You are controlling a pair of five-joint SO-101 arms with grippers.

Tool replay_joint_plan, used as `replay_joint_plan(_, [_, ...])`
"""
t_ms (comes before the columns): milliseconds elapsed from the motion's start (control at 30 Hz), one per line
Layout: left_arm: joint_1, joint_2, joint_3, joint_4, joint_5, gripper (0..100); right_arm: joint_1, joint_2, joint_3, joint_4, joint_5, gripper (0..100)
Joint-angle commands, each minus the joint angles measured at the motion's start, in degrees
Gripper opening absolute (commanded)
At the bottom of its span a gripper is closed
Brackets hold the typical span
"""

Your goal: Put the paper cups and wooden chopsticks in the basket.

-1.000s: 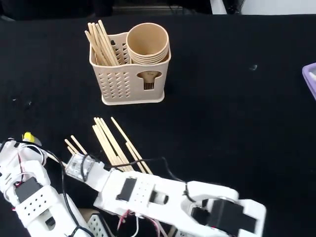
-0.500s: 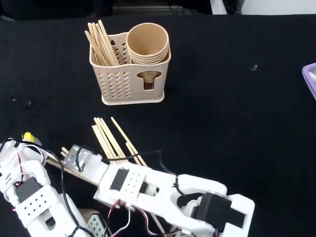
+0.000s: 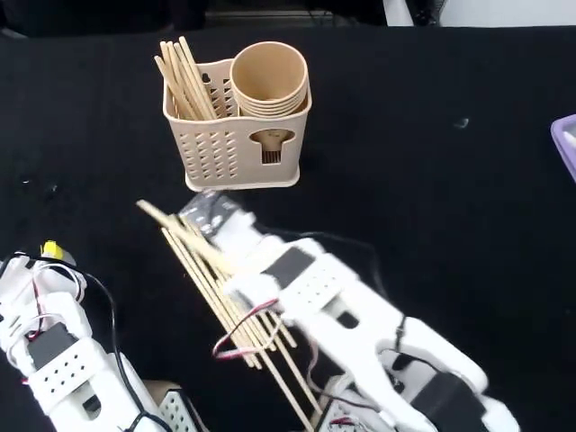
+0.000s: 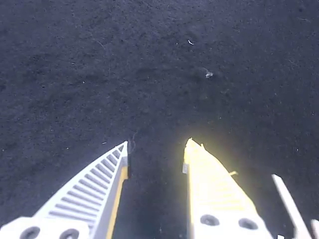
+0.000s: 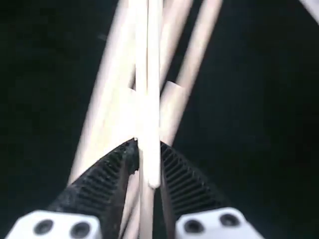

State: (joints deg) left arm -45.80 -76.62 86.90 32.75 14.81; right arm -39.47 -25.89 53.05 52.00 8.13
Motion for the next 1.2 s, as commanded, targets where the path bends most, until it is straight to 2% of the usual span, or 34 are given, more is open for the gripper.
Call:
replay_joint_plan(0, [-0.5,-0.8,-2.2,-1.4,0.5,19,7.4,-2.5,1.5,-1.2,4.8,1.1])
replay_joint_plan(133, [-0.5,-0.8,-2.2,-1.4,0.5,19,10.5,1.7,1.5,-3.3,9.7,1.1])
replay_joint_plan(300, [-0.7,-0.8,-2.2,-1.4,0.5,19,10.3,11.3,-2.3,-2.5,11.2,1.5])
replay_joint_plan(367, [-0.7,-0.8,-2.2,-1.5,0.5,19,10.3,14.5,-5.1,0.4,13.8,6.7])
replay_joint_plan(467, [-0.7,-0.8,-2.2,-1.5,0.5,19,10.1,17.7,-8.7,5.6,15.1,19.6])
replay_joint_plan(533, [-0.7,-0.8,-2.2,-1.5,0.5,19,10.1,18.0,-9.7,7.6,15.1,23.7])
replay_joint_plan(700, [-0.5,-0.8,-2.2,-1.5,0.5,19,10.1,14.3,-9.4,6.4,14.7,20.5])
replay_joint_plan(800, [-0.3,-0.8,-2.2,-1.6,0.5,19,10.1,12.8,-5.8,-1.4,12.2,20.3])
replay_joint_plan(900, [-0.3,-0.8,-2.2,-1.6,0.5,19,8.2,12.4,-2.9,-7.4,11.1,20.1])
replay_joint_plan(1067, [-0.3,-0.8,-2.2,-1.6,0.5,19,4.3,12.5,-1.5,-9.2,11.2,19.7])
replay_joint_plan(1167, [-0.3,-0.8,-2.2,-1.6,0.5,19,4.1,12.5,-1.0,-9.6,11.6,10.4])
